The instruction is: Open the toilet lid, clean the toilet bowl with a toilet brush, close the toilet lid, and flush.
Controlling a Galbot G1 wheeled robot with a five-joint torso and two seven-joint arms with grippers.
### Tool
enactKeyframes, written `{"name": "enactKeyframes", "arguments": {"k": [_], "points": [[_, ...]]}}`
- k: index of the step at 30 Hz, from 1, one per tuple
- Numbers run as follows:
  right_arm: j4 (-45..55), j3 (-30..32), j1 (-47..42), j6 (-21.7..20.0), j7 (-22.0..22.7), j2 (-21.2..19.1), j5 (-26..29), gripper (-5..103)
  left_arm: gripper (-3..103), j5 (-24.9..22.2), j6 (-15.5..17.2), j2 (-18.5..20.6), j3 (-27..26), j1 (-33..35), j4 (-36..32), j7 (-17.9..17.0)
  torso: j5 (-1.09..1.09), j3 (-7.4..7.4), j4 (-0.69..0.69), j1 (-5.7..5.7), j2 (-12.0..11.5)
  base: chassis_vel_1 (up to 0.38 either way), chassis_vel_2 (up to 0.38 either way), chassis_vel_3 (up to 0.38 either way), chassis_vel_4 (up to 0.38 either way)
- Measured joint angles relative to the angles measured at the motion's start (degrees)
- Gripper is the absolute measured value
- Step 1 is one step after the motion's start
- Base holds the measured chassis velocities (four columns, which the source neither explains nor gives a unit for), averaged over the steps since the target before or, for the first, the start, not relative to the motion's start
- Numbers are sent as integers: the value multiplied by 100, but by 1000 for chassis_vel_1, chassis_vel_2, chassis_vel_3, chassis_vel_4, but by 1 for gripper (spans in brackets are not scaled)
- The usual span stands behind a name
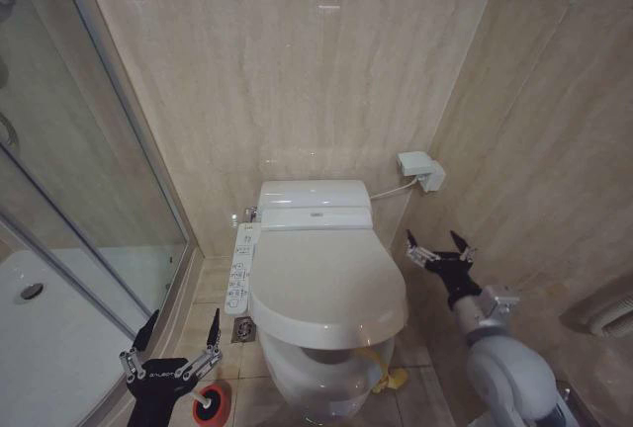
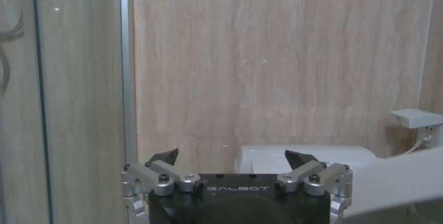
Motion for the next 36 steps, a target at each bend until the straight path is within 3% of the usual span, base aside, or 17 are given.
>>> {"name": "enactKeyframes", "arguments": {"k": [3,11,23,28,33,36], "points": [[429,3,-415,254,-368,309,-364,100,100,0,0,0,0,0,0,0,1,0,0,0,0,0,0,0,0],[829,53,-836,392,-824,738,-839,100,100,0,0,0,0,0,0,0,1,0,2,0,0,0,0,0,0],[947,31,-1037,149,-924,821,-791,100,100,0,0,0,0,0,0,0,2,0,2,0,0,0,0,0,0],[957,244,-1040,240,-1049,863,-1040,100,100,0,0,0,0,0,0,0,2,0,2,0,0,0,0,0,0],[811,284,-980,718,-978,1083,-1038,100,100,0,0,0,0,0,0,0,2,0,2,0,0,0,0,0,0],[827,213,-1059,750,-982,1196,-1036,100,100,0,0,0,0,0,0,0,2,0,1,0,0,0,0,0,0]]}}
